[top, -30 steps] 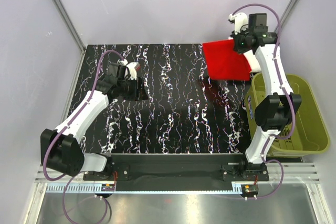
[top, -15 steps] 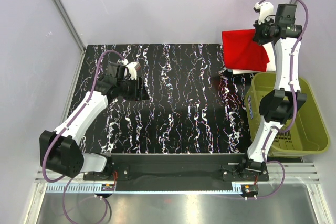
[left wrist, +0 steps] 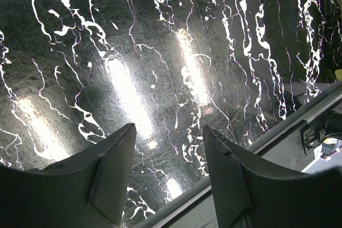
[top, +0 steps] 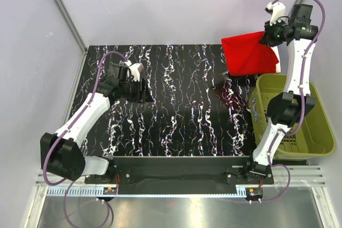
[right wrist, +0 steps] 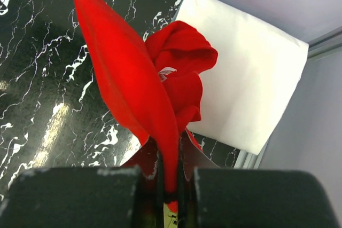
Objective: Fold and stack the t-shirts
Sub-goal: Neatly place the folded tshirt to the corner
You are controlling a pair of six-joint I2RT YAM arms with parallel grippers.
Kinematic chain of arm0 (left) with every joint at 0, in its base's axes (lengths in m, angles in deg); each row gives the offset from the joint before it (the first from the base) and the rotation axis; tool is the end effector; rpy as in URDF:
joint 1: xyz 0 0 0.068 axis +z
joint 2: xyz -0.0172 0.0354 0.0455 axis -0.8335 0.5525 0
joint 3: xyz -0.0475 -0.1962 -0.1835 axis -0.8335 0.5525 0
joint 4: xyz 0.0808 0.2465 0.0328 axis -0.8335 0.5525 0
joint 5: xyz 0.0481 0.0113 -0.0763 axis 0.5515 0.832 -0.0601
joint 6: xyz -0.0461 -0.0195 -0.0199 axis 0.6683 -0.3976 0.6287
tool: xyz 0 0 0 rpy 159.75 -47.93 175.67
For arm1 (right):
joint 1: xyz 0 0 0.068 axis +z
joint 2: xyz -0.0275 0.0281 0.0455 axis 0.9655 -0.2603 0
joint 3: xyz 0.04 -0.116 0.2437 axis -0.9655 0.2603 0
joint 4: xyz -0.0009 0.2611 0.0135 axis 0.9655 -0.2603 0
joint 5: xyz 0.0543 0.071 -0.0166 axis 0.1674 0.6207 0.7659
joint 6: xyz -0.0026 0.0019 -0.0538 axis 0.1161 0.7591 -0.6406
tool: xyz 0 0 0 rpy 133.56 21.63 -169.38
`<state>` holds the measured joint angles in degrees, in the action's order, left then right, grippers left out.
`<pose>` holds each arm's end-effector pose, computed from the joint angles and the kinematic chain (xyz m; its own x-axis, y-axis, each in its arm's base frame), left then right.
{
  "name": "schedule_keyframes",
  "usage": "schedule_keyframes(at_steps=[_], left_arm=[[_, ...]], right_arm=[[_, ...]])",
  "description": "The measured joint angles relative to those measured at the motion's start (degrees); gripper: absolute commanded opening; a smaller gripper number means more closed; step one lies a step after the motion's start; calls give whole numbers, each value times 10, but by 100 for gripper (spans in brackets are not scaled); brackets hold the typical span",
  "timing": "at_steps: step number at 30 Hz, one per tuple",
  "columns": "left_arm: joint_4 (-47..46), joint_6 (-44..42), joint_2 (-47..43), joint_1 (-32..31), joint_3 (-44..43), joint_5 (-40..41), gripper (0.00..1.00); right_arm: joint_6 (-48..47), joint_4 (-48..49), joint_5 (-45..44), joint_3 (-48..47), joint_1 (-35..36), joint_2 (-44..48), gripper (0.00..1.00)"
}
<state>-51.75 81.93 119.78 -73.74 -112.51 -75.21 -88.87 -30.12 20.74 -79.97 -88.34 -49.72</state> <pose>0.2604 -0.0962 0.2900 -0.8250 0.0304 -0.5644 0.3425 0.8212 -0.4565 0.4241 -0.0855 0.4191 -0.4711 -0.3740 -0.7988 -0.4241 0.8902 -0.1666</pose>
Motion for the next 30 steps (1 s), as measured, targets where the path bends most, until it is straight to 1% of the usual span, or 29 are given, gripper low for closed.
schedule_keyframes(at_steps=[11, 14, 19, 23, 26, 30], left_arm=[[-4, 0, 0, 0, 0, -13, 59], [-4, 0, 0, 0, 0, -13, 59], [-4, 0, 5, 1, 0, -13, 59], [-4, 0, 14, 1, 0, -13, 59], [-5, 0, 19, 1, 1, -14, 59], [-4, 0, 22, 1, 10, -15, 59]], right_arm=[[0, -14, 42, 0, -17, 2, 0], [6, -14, 56, -26, -27, -16, 0], [15, 0, 53, -72, -45, -73, 0], [26, 18, 53, -121, -55, -149, 0], [39, 51, 51, -155, -58, -204, 0], [71, 119, 48, -158, -57, -244, 0]])
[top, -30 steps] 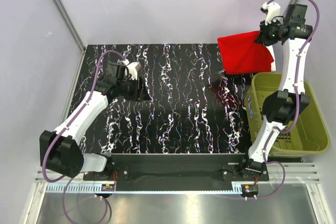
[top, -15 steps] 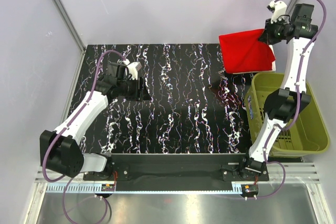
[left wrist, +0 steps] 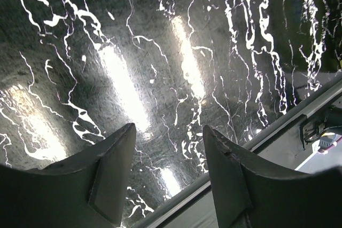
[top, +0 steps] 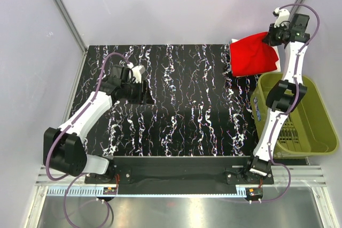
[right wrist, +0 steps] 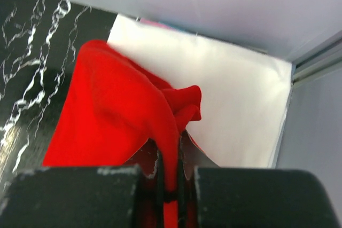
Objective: Fold and stack the t-shirts
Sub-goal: Neatly place the folded tshirt to the corner
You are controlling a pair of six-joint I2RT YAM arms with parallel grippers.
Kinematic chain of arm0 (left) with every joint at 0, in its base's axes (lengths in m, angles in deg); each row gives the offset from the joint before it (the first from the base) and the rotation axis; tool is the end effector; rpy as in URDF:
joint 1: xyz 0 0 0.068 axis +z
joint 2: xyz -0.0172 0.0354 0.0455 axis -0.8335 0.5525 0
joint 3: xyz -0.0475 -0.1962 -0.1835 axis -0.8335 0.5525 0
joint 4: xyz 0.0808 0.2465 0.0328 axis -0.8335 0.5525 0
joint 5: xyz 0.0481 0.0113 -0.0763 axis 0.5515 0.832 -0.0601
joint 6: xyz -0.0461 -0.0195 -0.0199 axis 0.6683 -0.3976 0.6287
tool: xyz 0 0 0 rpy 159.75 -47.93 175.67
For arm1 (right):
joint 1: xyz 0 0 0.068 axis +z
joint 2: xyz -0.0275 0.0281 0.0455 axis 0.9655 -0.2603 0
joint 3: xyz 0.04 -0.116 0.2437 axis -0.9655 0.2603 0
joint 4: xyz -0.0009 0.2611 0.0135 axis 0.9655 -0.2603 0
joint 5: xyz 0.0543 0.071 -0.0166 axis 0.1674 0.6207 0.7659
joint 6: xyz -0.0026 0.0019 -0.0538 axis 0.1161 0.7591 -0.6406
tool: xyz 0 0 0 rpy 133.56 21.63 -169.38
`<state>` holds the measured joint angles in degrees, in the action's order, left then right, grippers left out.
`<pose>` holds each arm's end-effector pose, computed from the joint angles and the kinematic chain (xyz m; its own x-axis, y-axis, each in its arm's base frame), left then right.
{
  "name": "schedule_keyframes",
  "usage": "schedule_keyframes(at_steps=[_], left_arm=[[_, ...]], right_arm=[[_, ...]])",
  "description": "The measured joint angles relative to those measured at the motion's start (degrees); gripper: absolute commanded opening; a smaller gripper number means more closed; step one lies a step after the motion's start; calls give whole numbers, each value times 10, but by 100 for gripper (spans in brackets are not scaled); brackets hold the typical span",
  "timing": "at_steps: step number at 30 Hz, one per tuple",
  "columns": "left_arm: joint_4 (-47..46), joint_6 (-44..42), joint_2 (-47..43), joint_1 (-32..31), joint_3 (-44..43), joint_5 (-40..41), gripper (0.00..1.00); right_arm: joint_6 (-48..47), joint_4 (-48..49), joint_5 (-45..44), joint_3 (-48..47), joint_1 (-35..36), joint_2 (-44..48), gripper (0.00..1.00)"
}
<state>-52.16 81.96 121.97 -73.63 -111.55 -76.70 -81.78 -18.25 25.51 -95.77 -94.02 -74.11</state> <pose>0.2654 -0.0980 0.2755 -0.8526 0.0396 -0.5210 0.3300 0.8139 -0.4782 0.5158 -0.1597 0.3210 -0.4700 -0.2167 -0.8556 -0.3268 0.9432 -0.0594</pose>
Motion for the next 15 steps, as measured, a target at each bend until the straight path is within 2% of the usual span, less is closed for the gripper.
schedule_keyframes(at_steps=[10, 15], left_arm=[[0, 0, 12, 2, 0, 0, 59], [0, 0, 19, 3, 0, 0, 59]], right_arm=[[88, 158, -23, 2, 0, -45, 0], [110, 187, -44, -13, -1, -79, 7]])
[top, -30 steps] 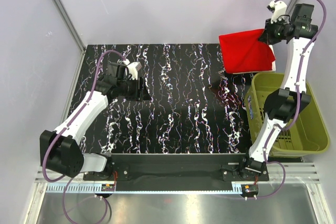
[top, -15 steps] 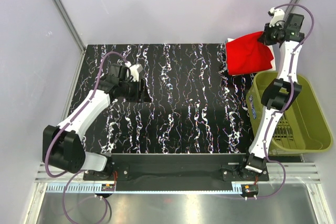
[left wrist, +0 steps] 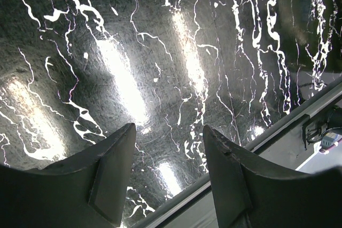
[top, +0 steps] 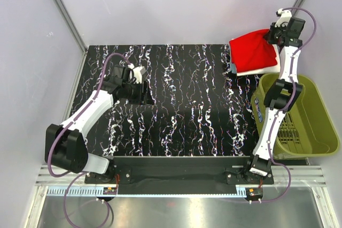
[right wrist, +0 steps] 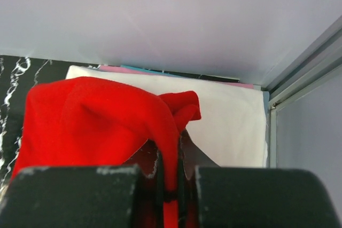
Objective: Fold and stack the t-shirts
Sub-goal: Neatly place the folded tshirt to the corner
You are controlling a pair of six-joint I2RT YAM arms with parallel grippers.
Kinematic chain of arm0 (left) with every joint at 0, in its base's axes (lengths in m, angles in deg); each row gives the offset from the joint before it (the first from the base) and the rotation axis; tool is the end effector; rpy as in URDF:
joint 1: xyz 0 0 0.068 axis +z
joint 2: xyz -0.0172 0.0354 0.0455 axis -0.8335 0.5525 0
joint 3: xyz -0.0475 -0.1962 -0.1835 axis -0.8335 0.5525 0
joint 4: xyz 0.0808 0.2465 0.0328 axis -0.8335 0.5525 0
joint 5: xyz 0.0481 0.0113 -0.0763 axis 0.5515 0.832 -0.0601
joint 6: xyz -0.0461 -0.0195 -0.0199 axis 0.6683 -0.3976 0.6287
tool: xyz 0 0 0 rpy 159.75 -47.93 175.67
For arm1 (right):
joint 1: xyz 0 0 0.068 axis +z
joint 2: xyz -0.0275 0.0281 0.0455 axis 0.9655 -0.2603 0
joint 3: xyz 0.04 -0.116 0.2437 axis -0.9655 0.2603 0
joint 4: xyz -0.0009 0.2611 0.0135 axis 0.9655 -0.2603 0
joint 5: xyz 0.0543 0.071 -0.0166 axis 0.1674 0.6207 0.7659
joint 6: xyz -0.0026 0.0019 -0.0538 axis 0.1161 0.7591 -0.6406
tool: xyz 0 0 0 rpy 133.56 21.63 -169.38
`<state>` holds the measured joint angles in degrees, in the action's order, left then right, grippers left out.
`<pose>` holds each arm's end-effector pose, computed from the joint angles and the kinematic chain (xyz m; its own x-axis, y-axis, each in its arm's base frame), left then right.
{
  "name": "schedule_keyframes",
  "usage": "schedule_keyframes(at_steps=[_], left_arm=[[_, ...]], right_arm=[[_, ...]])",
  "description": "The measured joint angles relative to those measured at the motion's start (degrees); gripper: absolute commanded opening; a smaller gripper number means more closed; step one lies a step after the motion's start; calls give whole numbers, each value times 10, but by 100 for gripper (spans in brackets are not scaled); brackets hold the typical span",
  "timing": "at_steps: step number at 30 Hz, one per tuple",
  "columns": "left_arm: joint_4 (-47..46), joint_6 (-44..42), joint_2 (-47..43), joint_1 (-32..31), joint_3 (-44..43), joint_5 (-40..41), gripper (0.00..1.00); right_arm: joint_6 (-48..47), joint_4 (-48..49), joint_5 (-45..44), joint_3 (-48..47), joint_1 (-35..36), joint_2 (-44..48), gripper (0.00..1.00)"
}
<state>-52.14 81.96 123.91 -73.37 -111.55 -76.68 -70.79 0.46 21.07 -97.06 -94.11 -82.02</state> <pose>0.2709 -0.0984 0.2665 -0.8694 0.0407 -0.4925 0.3104 0.8204 -0.4802 0.5561 -0.1772 0.2823 -0.3618 -0.0975 -0.9271 -0.1704 0.9847 -0.0371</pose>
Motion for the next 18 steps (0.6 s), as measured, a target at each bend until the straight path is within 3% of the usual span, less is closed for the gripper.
schedule_keyframes(at_steps=[2, 5, 6, 8, 9, 10, 15, 18], left_arm=[[0, 0, 3, 0, 0, 0, 59], [0, 0, 6, 0, 0, 0, 59], [0, 0, 7, 0, 0, 0, 59], [0, 0, 8, 0, 0, 0, 59], [0, 0, 9, 0, 0, 0, 59], [0, 0, 10, 0, 0, 0, 59], [0, 0, 10, 0, 0, 0, 59], [0, 0, 10, 0, 0, 0, 59]], right_arm=[[5, 10, -9, 0, 0, -8, 14], [10, 24, -24, 0, 0, -15, 15], [12, 28, -29, 0, 0, -17, 20], [21, 35, -44, 0, 0, -20, 39], [26, 40, -55, 0, 0, -21, 66], [35, 46, -67, 0, 0, -21, 71], [40, 97, -120, 0, -2, -21, 70], [41, 106, -135, 0, -3, -21, 63]])
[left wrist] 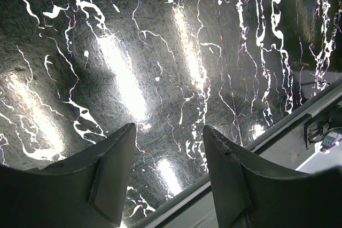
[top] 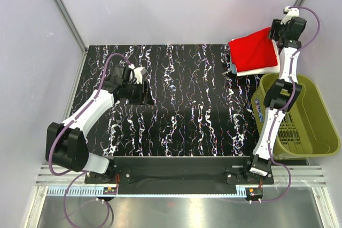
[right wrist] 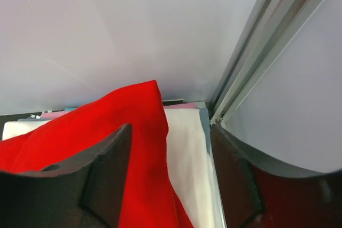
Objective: Fold and stack the t-shirts
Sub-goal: Neatly place the folded tshirt to the corner
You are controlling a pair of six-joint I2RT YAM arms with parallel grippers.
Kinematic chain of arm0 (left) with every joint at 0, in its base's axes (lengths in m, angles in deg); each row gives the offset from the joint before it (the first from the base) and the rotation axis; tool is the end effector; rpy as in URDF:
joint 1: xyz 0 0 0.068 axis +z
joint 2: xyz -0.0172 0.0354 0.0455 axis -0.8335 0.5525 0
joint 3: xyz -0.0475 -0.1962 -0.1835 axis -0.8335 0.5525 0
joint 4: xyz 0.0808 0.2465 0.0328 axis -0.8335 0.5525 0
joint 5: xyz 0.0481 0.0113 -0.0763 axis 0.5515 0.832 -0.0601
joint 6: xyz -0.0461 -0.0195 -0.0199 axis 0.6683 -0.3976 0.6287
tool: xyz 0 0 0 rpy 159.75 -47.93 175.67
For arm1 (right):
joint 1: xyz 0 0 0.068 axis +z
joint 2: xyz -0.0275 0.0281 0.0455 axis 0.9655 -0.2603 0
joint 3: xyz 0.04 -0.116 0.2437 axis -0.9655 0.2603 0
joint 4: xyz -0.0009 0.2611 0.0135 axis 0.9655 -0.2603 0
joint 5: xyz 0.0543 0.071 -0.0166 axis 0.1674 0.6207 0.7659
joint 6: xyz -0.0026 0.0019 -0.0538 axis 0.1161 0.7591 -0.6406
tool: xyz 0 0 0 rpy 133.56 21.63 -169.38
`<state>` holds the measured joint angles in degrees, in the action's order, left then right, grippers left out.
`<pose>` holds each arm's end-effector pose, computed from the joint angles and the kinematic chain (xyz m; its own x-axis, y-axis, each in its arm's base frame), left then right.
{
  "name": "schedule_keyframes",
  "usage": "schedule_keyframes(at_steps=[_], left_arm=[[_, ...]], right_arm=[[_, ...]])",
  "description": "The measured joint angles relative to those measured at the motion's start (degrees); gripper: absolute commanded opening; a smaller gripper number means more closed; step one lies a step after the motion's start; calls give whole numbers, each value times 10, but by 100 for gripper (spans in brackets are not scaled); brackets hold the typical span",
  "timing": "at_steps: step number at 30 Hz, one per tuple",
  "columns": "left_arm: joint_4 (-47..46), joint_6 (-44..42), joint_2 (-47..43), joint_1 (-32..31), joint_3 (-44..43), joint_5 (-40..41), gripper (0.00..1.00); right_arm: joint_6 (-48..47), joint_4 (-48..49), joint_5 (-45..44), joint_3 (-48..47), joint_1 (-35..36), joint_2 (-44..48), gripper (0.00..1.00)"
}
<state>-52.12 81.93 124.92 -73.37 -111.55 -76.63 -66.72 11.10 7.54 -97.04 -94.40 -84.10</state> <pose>0.2734 -0.0991 0.2617 -0.8775 0.0435 -0.4777 0.3023 0.8234 -0.4803 0.5672 -0.1927 0.2792 -0.2774 -0.0730 -0.9580 0.0858 0.9912 -0.1004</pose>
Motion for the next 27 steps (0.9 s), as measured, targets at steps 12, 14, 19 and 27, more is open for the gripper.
schedule_keyframes(at_steps=[12, 14, 19, 27], left_arm=[[0, 0, -1, 0, 7, 0, 59], [0, 0, -1, 0, 7, 0, 59], [0, 0, -1, 0, 7, 0, 59], [0, 0, 0, 0, 7, 2, 59]], right_arm=[[17, -10, 76, 106, -1, 62, 71], [22, -9, 75, 121, 0, 73, 75], [10, -5, 45, 113, 0, 74, 78], [17, -9, 125, 42, -28, 49, 70]])
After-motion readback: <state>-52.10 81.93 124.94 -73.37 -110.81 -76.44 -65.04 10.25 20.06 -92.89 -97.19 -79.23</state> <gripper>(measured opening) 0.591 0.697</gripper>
